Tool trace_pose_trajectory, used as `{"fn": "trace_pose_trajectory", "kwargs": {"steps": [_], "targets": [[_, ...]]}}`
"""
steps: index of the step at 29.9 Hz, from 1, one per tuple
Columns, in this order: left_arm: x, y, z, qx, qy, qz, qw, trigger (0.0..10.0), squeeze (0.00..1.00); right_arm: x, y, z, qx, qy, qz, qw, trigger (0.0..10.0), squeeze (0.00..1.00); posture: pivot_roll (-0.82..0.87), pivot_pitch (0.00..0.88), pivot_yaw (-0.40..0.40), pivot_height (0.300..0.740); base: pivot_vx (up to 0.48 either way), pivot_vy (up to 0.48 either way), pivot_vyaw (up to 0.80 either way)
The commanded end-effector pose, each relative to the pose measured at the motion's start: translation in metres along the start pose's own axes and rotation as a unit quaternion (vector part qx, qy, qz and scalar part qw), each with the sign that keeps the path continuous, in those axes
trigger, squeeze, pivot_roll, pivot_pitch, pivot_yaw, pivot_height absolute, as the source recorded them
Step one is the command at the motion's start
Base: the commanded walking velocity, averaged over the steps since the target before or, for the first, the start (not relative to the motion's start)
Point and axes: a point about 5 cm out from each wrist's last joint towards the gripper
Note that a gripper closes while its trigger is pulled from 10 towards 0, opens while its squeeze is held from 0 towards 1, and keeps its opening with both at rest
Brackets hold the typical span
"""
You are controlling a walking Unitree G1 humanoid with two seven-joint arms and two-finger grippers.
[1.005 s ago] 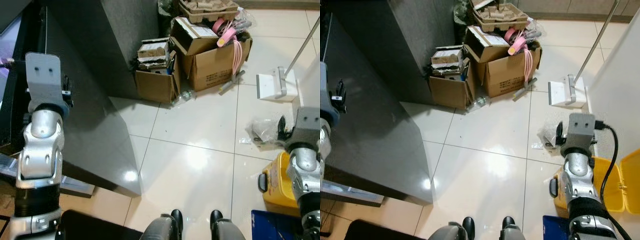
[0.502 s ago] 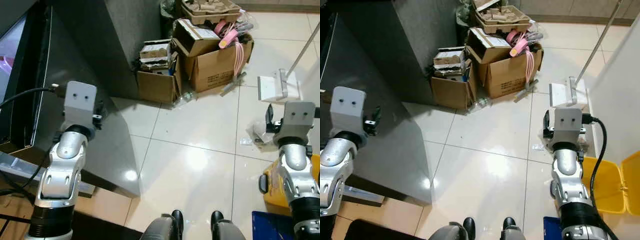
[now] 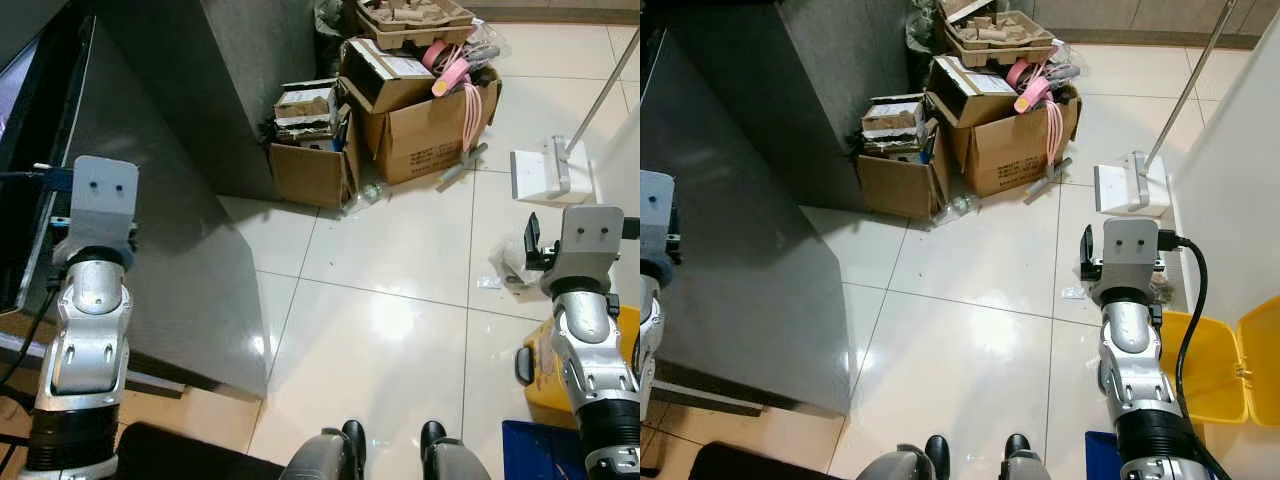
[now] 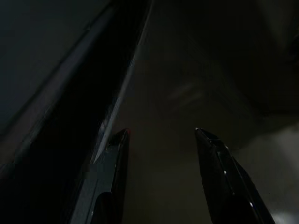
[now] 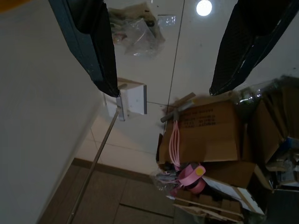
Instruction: Restocking fridge
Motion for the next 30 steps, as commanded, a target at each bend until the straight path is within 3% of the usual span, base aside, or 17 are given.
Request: {"fn": "trace_pose_trajectory", "kwargs": {"steps": [1, 4, 7, 12, 14, 16, 17, 18, 20, 22, 26, 30], "targets": [[-0.016, -0.015, 0.054, -0.030, 0.123, 0.034, 0.991, 10.0, 0.00, 0.004, -0.004, -0.003, -0.001, 0.000, 0.011, 1.000, 10.0, 0.00, 0.01, 0.302, 0.129, 0.737, 0.000, 0.000, 0.00], [-0.026, -0.013, 0.075, -0.040, 0.159, 0.029, 0.986, 10.0, 0.00, 0.004, -0.004, -0.004, 0.001, 0.000, 0.010, 1.000, 10.0, 0.00, 0.01, 0.301, 0.130, 0.737, 0.000, 0.000, 0.00], [-0.039, -0.010, 0.120, -0.053, 0.237, 0.029, 0.970, 10.0, 0.00, 0.003, -0.003, -0.008, 0.001, -0.005, 0.008, 1.000, 10.0, 0.00, 0.00, 0.300, 0.131, 0.737, 0.000, 0.000, 0.00], [-0.041, -0.003, 0.127, -0.046, 0.247, 0.020, 0.968, 10.0, 0.00, 0.002, -0.001, -0.010, 0.002, -0.007, 0.005, 1.000, 10.0, 0.00, 0.00, 0.299, 0.128, 0.737, 0.000, 0.000, 0.00], [-0.040, 0.004, 0.105, -0.020, 0.189, -0.008, 0.982, 10.0, 0.00, 0.002, -0.002, -0.010, 0.002, -0.007, 0.006, 1.000, 10.0, 0.00, 0.00, 0.297, 0.125, 0.737, 0.000, 0.000, 0.00], [-0.040, 0.006, 0.095, -0.012, 0.165, -0.018, 0.986, 10.0, 0.00, 0.001, -0.002, -0.010, 0.002, -0.006, 0.007, 1.000, 10.0, 0.00, 0.00, 0.297, 0.125, 0.737, 0.000, 0.000, 0.00], [-0.035, 0.009, 0.063, 0.016, 0.088, -0.039, 0.995, 10.0, 0.00, 0.001, -0.002, -0.009, 0.002, -0.003, 0.008, 1.000, 10.0, 0.00, 0.01, 0.295, 0.124, 0.737, 0.000, 0.000, 0.00], [-0.035, 0.009, 0.063, 0.016, 0.088, -0.039, 0.995, 10.0, 0.00, 0.001, -0.002, -0.009, 0.002, -0.003, 0.008, 1.000, 10.0, 0.00, 0.01, 0.295, 0.124, 0.737, 0.000, 0.000, 0.00], [-0.017, 0.015, 0.015, 0.042, -0.027, -0.084, 0.995, 10.0, 0.00, 0.002, -0.003, -0.005, 0.001, 0.001, 0.009, 1.000, 10.0, 0.00, 0.00, 0.293, 0.124, 0.737, 0.000, 0.000, 0.00], [0.003, 0.018, -0.015, 0.064, -0.096, -0.107, 0.988, 10.0, 0.00, 0.004, -0.004, -0.002, 0.000, 0.006, 0.011, 1.000, 10.0, 0.00, 0.00, 0.291, 0.125, 0.737, 0.000, 0.000, 0.00], [0.018, 0.016, -0.034, 0.070, -0.131, -0.104, 0.983, 10.0, 0.00, 0.007, -0.006, 0.000, 0.001, 0.011, 0.013, 1.000, 10.0, 0.00, 0.00, 0.289, 0.128, 0.737, 0.000, 0.000, 0.00], [0.023, -0.019, -0.035, 0.077, -0.084, -0.006, 0.993, 10.0, 0.00, 0.009, -0.009, 0.000, 0.001, 0.014, 0.018, 1.000, 10.0, 0.00, -0.01, 0.284, 0.130, 0.737, 0.000, 0.000, 0.00]]}}
Point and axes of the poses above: a point about 5 cm out from each wrist's last joint towards the gripper, its own x axis pointing back from the gripper into the wrist, its own y axis along the axis of the wrist's last joint, z = x × y, and after that the axes turned 4 degrees about x, right-handed
